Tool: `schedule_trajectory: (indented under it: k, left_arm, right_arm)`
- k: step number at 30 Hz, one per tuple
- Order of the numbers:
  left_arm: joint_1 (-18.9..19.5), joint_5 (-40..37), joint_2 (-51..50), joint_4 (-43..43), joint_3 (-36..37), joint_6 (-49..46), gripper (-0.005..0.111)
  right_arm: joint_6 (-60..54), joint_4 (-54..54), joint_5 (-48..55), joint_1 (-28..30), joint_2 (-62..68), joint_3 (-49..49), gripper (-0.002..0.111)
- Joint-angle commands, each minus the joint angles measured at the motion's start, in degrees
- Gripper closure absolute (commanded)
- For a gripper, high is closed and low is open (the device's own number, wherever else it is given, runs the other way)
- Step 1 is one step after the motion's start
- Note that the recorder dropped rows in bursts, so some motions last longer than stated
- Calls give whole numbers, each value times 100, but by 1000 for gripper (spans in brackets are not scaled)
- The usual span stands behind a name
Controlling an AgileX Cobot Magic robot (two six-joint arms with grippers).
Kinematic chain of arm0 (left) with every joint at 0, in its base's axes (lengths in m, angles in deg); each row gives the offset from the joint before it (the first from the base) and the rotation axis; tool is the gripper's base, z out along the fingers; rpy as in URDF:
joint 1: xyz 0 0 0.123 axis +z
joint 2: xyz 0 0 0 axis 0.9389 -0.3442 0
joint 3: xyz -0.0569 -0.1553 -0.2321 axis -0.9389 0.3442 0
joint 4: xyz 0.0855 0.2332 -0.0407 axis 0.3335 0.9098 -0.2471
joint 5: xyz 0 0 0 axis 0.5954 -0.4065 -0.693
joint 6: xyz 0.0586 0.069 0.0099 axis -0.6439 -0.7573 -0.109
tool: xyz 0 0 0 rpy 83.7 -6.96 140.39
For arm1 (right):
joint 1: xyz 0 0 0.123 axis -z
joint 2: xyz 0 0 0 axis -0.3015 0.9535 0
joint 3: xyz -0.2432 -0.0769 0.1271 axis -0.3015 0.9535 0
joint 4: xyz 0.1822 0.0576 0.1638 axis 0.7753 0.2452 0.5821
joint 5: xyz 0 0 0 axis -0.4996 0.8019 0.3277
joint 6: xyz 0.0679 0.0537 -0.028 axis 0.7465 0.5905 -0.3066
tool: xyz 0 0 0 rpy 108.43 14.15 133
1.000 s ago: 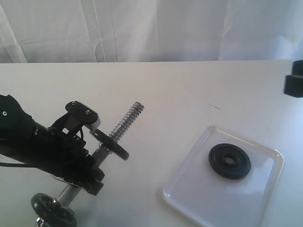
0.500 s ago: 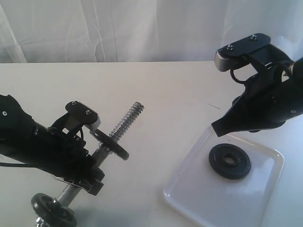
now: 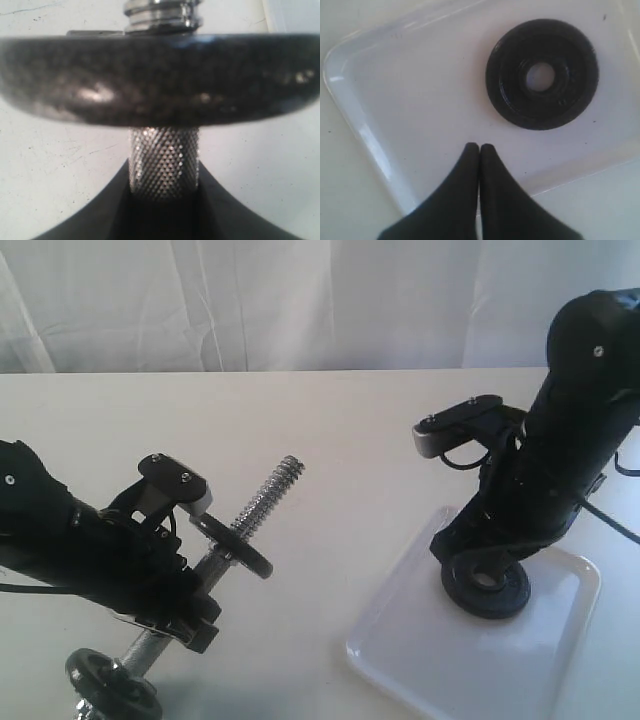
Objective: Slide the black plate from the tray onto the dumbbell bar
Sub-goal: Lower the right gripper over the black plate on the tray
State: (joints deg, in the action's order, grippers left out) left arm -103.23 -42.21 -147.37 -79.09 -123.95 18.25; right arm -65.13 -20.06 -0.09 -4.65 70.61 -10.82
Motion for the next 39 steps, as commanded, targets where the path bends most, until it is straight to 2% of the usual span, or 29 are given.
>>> schedule_trajectory:
  k: [1, 2, 4, 9, 11, 14, 19, 27, 39]
  left_arm:
    - [-3, 230, 302, -333, -180, -13, 107]
    - [-3, 230, 302, -333, -180, -13, 107]
    - [-3, 230, 302, -333, -180, -13, 107]
    - [-3, 230, 302, -333, -180, -13, 107]
    - [-3, 230, 302, -333, -180, -13, 107]
    - [-3, 230, 302, -333, -180, -13, 107]
    - [-3, 230, 302, -333, -180, -13, 107]
    - [-3, 230, 302, -333, -180, -13, 107]
    - [-3, 230, 302, -333, -180, -13, 107]
  right_arm:
    - [161, -42, 72, -6, 266, -49, 98]
    - [161, -53, 58, -6, 277, -49, 93]
    - [118, -82, -71, -6, 290, -49, 76]
    - [-34, -175, -281, -6, 290, -49, 18]
    - [6, -175, -345, -6, 290, -49, 7]
    - [576, -305, -358, -6, 290, -49, 6]
    - [1658, -1112, -311, 4, 305, -49, 7]
    - [1628, -822, -270, 304, 813, -226, 7]
    - [1015, -201, -292, 702, 1434, -586, 7]
